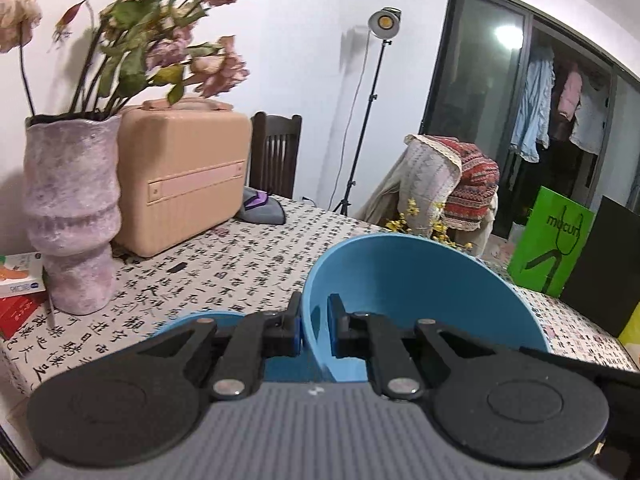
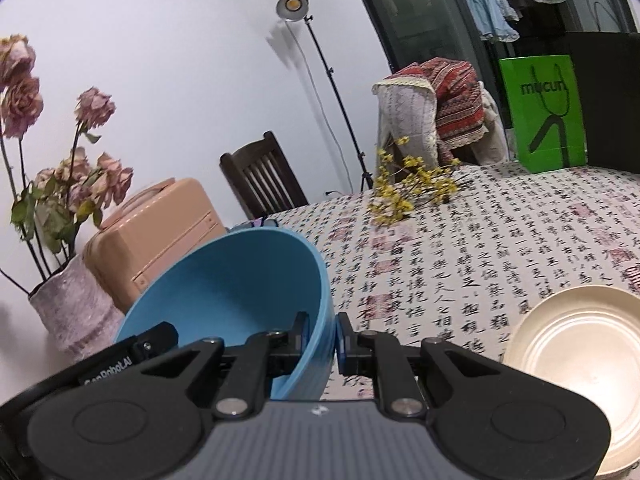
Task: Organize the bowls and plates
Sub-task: 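Swing the held light-blue bowl toward the other light-blue bowls beside the vase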
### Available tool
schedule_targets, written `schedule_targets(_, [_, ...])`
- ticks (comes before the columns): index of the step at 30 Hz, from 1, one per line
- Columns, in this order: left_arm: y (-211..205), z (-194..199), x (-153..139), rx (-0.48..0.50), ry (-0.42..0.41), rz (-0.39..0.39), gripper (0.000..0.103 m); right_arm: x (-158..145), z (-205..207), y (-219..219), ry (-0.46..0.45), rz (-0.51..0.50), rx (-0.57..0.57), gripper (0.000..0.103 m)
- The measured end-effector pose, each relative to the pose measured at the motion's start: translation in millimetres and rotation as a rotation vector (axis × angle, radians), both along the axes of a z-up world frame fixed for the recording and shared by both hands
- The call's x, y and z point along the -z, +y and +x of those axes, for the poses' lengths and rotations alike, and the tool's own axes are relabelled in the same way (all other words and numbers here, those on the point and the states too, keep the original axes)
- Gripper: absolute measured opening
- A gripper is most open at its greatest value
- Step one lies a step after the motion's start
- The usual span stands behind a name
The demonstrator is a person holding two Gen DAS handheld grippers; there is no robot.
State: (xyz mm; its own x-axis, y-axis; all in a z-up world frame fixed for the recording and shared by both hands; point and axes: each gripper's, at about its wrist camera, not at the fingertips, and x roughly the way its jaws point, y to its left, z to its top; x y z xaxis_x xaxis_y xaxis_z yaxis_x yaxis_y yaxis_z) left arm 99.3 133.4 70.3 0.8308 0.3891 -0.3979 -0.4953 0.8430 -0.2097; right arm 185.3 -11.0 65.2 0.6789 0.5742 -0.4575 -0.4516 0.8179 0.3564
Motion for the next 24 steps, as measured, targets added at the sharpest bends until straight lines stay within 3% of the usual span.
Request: schedule_targets(24, [62.9, -26.6, 27.8, -0.094, 0.034, -0.034, 0.012, 26.5, -5.8, 82.3, 0.038, -0.051, -0.127, 0.015])
